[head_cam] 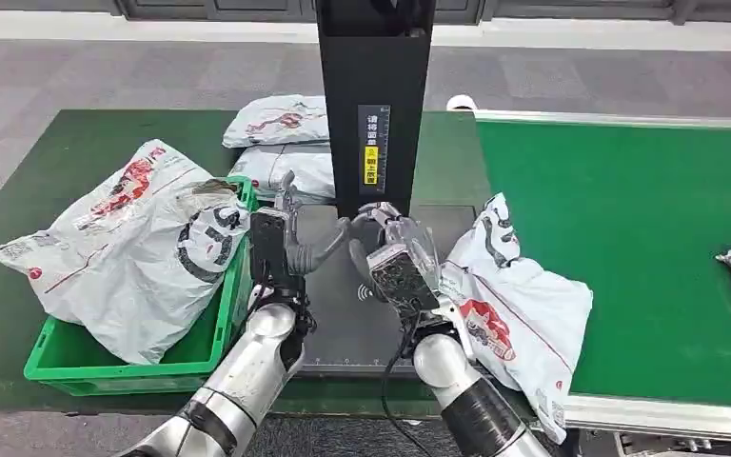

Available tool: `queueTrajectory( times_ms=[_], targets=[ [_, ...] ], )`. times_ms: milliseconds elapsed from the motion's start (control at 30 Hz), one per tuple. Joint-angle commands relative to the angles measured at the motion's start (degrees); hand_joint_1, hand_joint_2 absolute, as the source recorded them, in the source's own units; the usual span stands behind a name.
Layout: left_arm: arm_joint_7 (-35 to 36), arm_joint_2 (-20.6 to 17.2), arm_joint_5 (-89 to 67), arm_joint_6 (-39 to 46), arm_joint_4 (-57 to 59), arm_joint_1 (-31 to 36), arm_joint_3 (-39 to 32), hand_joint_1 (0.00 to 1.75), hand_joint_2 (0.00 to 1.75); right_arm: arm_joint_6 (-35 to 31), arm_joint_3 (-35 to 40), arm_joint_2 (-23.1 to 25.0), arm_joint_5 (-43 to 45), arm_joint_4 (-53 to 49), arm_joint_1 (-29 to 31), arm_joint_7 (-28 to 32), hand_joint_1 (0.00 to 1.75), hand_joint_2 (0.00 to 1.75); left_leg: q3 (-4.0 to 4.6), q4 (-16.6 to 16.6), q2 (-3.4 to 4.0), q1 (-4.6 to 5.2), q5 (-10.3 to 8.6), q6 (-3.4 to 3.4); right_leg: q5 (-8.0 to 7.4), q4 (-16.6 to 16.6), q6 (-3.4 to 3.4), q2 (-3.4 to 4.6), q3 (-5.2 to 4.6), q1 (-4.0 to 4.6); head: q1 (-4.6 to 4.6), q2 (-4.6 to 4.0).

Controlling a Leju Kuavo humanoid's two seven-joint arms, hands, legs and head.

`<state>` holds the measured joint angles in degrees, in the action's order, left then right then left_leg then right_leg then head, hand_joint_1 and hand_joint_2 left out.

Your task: Moved the parcel from conveyor to table for the left to box.

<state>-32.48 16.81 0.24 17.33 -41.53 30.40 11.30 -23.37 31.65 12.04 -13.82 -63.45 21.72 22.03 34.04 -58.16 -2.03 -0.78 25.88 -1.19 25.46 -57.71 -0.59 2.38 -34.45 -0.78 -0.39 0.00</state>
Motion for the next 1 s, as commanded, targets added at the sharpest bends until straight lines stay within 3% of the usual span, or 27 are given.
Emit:
queueTrajectory(
  times_ms=[33, 300, 333, 367, 400, 633, 833, 1000],
  targets=[
    [0.2, -1.7, 0.4, 0.1, 3.9, 2.4, 1.9, 0.00, 1.75, -2.4, 2.5, -2.2, -1.2, 7.5, 3.4, -0.9, 1.13, 1.75, -0.14, 0.1, 0.20, 0.03, -0.03, 0.06, -0.04, 0.1, 0.04, -0.17, 0.14, 0.03, 0.00, 0.00],
    [0.3, -1.7, 0.5, 0.1, 3.5, 2.2, 1.9, 0.00, 1.75, -2.2, 2.5, -2.1, -1.3, 6.6, 3.1, -1.0, 1.13, 1.75, -0.05, 0.0, 0.13, 0.00, 0.01, 0.04, -0.01, 0.0, 0.03, -0.11, 0.05, 0.03, 0.00, 0.00],
    [0.4, -1.8, 0.6, 0.1, 3.4, 2.1, 2.1, 0.00, 1.75, -3.2, 1.9, -2.0, -1.8, 6.3, 2.9, -1.4, 0.00, 1.75, -0.10, 0.1, 0.18, 0.02, 0.00, 0.05, -0.01, 0.1, 0.04, -0.17, 0.09, 0.03, 0.00, 0.00],
    [0.7, -2.0, 0.8, 0.4, 3.1, 2.0, 2.1, 0.00, 1.75, -4.3, -0.2, -2.6, -1.5, 5.4, 1.8, -2.5, 0.00, 1.75, -0.13, 0.1, 0.20, 0.05, -0.03, 0.07, -0.02, 0.1, 0.04, -0.23, 0.11, 0.02, 0.00, 0.00],
    [0.8, -2.2, 1.0, 0.6, 3.0, 1.9, 1.9, 0.00, 1.75, -6.9, -2.1, -3.4, -1.8, 4.7, 0.9, -2.6, 0.00, 0.00, -0.08, 0.1, 0.12, 0.02, -0.01, 0.05, -0.01, 0.1, 0.03, -0.19, 0.09, 0.03, 0.00, 0.00],
    [0.4, -3.3, 1.6, 1.0, 1.2, -0.6, 0.4, 0.00, 1.75, -15.0, -14.8, -8.1, -9.0, 1.8, -6.2, -3.9, 0.00, 0.00, -0.22, 0.2, -0.23, 0.02, -0.10, 0.10, 0.02, 0.3, 0.00, -0.61, 0.34, 0.03, 0.00, 0.00],
    [0.8, -3.4, 0.1, 1.4, -0.4, -1.7, -1.3, 0.00, 1.75, -13.9, -22.6, -6.0, -14.4, 4.4, -8.4, -7.5, 0.00, 0.00, -0.14, 0.1, 0.03, 0.07, 0.03, 0.14, 0.04, 0.1, 0.02, -0.41, 0.17, -0.09, 0.00, 0.00],
    [1.9, -3.6, -1.7, 1.1, -3.0, -3.4, -3.1, 0.00, 1.75, -11.8, -28.3, -4.3, -15.2, 5.7, -10.8, -6.8, 0.00, 0.00, -0.17, 0.2, 0.03, 0.11, 0.00, 0.12, 0.02, 0.2, 0.04, -0.45, 0.20, -0.05, 0.00, 0.00]
  ],
)
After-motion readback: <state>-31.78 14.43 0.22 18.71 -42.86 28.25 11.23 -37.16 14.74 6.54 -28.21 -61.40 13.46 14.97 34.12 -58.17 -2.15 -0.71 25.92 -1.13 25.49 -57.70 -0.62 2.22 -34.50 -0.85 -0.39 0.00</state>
